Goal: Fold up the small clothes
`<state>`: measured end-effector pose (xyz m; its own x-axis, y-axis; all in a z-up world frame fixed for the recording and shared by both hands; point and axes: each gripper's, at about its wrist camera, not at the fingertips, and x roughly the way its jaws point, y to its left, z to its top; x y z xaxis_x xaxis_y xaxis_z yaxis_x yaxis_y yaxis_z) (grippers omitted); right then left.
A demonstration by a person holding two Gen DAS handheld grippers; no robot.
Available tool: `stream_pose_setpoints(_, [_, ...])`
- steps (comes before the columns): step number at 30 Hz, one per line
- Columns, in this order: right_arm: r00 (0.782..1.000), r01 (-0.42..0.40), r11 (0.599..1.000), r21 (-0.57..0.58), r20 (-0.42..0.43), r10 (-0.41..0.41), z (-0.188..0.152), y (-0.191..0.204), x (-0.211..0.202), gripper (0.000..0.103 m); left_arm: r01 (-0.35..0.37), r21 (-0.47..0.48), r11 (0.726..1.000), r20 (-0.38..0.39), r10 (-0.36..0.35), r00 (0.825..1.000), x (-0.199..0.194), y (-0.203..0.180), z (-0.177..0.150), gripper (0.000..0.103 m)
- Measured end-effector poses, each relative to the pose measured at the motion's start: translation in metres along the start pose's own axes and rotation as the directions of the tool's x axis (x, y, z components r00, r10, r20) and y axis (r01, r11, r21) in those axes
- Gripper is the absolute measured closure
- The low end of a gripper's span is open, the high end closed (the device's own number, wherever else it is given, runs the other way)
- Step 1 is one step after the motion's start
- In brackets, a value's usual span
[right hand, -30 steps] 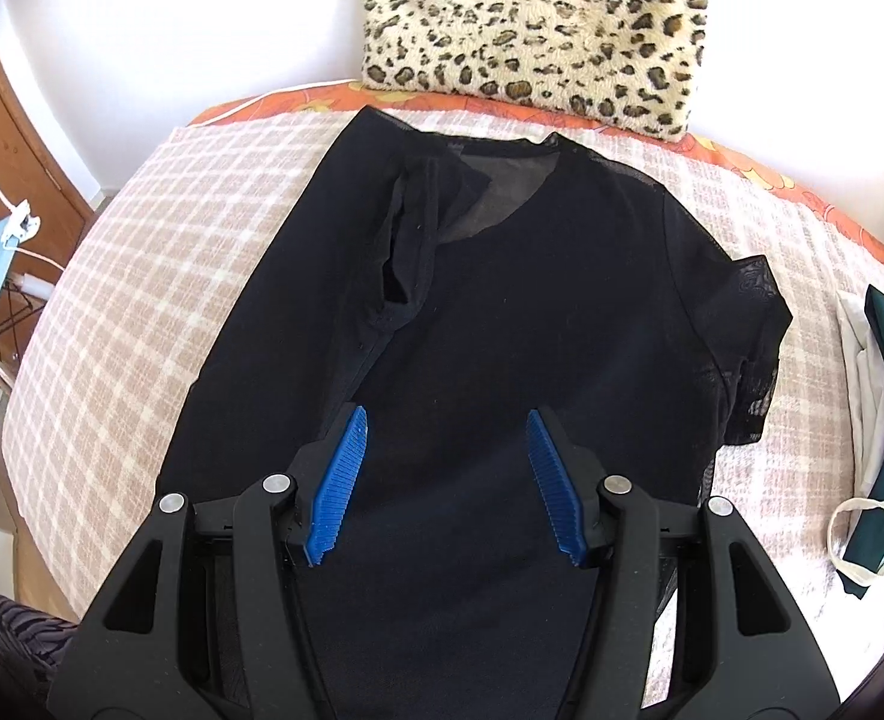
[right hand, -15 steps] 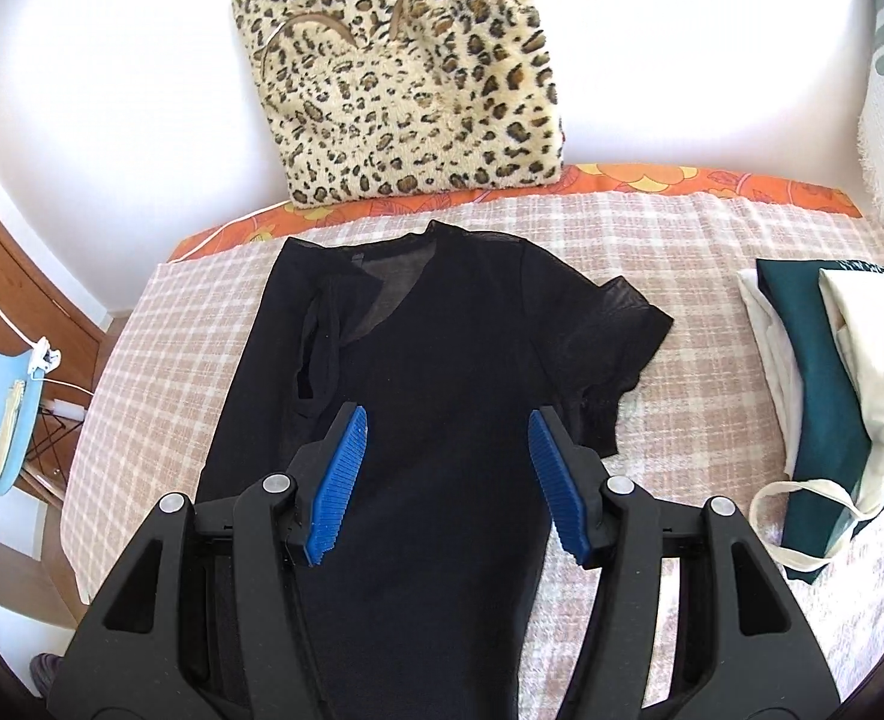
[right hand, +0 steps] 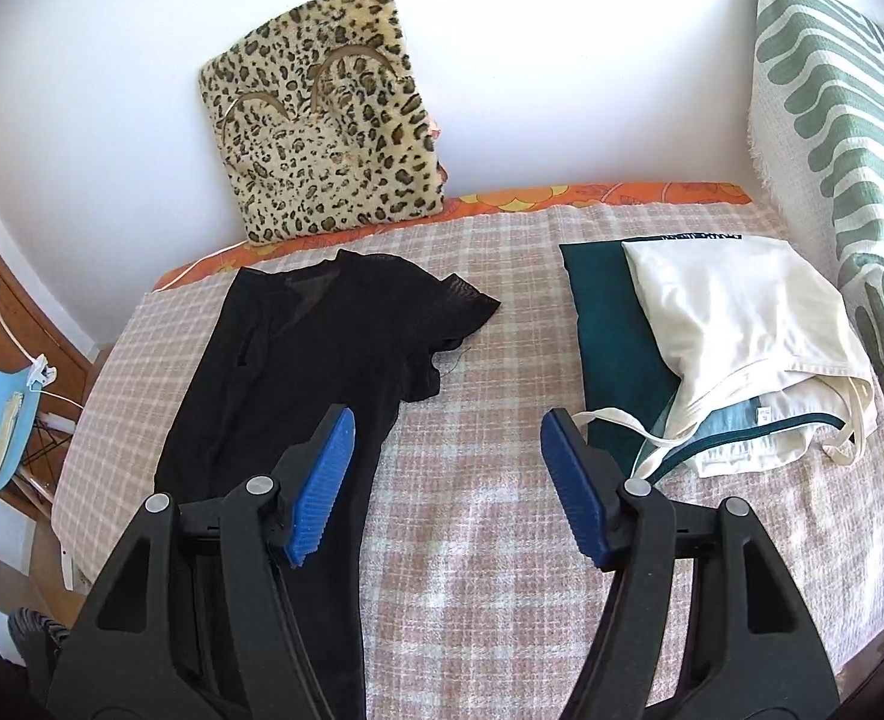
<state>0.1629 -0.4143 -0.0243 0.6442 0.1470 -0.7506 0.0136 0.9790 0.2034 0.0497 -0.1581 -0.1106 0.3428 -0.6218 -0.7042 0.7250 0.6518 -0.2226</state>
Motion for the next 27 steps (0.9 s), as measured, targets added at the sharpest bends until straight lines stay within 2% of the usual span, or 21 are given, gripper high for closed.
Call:
stream_pose_setpoints(3, [1.000,0.004,1.000,0.017,-0.005,-0.004,-0.002,-0.014,0.002,0.035,-0.056,0.058,0.997,-0.018,0.057,0.998,0.005,-0.015,0.000,0.053])
stream_pose_setpoints(6, [0.999,-0.020,1.000,0.011,-0.026,0.020,-0.008,-0.013,0.008,0.035,-0.120,0.084,0.989,-0.037,0.123,0.992,-0.008,-0.012,-0.016,0.053])
stream_pose_setpoints(9, [0.997,-0.065,0.997,-0.031,-0.040,0.063,-0.018,0.005,0.011,0.035,-0.205,0.059,0.977,-0.067,0.209,0.976,-0.034,0.006,-0.038,0.053])
stream_pose_setpoints(12, [0.990,-0.127,0.989,-0.078,-0.079,0.121,-0.032,0.037,0.016,0.035,-0.289,-0.022,0.957,-0.048,0.287,0.957,-0.069,0.027,-0.060,0.053])
stream_pose_setpoints(14, [0.981,-0.168,0.978,-0.121,-0.117,0.154,-0.045,0.062,0.020,0.035,-0.342,-0.027,0.939,-0.043,0.340,0.939,-0.081,0.036,-0.071,0.052])
stream_pose_setpoints(16, [0.964,-0.225,0.965,-0.138,-0.174,0.200,-0.063,0.085,0.026,0.035,-0.379,-0.031,0.925,-0.050,0.378,0.925,-0.080,0.042,-0.076,0.052])
stream_pose_setpoints(18, [0.938,-0.283,0.952,-0.120,-0.242,0.248,-0.084,0.103,0.033,0.035,-0.385,-0.043,0.922,-0.034,0.384,0.923,-0.075,0.046,-0.077,0.052])
stream_pose_setpoints(20, [0.906,-0.323,0.941,-0.097,-0.319,0.278,-0.110,0.119,0.043,0.035,-0.400,-0.014,0.916,-0.026,0.400,0.916,-0.063,0.046,-0.076,0.052])
stream_pose_setpoints(24, [0.862,-0.331,0.938,-0.107,-0.440,0.253,-0.158,0.144,0.057,0.041,-0.406,0.016,0.914,-0.059,0.407,0.912,-0.040,0.052,-0.079,0.054])
stream_pose_setpoints(27, [0.855,-0.303,0.941,-0.149,-0.478,0.200,-0.181,0.156,0.063,0.043,-0.439,0.051,0.897,-0.032,0.441,0.897,-0.037,0.052,-0.081,0.069])
